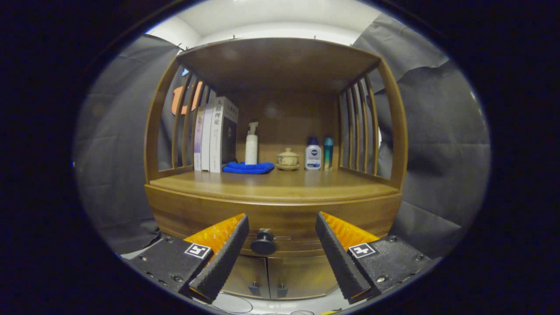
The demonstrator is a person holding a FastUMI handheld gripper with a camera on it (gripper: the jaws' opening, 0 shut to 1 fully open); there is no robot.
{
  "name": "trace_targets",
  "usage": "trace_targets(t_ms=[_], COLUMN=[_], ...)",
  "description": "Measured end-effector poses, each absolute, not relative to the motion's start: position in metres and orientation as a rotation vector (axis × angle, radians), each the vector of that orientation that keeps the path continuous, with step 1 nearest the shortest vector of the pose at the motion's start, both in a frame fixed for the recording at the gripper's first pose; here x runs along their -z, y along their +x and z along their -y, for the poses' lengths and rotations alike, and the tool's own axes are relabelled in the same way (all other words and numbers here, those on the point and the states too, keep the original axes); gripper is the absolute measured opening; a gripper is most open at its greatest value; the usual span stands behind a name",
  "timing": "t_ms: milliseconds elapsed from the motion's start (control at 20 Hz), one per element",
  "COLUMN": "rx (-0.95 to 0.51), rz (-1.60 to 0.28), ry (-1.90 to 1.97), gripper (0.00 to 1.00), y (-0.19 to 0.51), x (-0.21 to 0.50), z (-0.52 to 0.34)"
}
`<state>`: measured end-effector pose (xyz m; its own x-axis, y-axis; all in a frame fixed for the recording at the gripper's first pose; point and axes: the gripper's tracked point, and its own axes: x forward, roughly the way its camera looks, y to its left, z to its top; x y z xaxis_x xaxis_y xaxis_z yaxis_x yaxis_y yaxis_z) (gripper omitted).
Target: Pull open the drawer, take out the items inside it, and place them on the countertop above the cabinet.
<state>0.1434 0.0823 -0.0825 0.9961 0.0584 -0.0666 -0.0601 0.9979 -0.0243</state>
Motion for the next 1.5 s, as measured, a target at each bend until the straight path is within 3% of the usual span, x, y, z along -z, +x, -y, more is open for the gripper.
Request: trace_targets(t_ms=[300,400,800,1150,1500], rx=[-0.083,-0.075,-0.020,-0.039,-0.038], rz=[-0.131,-0.134,-0.166,-0.231,-0.245], ry=[-0.075,-0.083,0.075,0.070,0.033], gripper=[0.96,0.89,0.46,0.34,0.33], y=[0.173,0.179,0.190,0.187,0.186], x=[0.128,0.136,0.140,0.141,0.142], z=[-0.106,-0.108,-0.102,-0.101,-0.100])
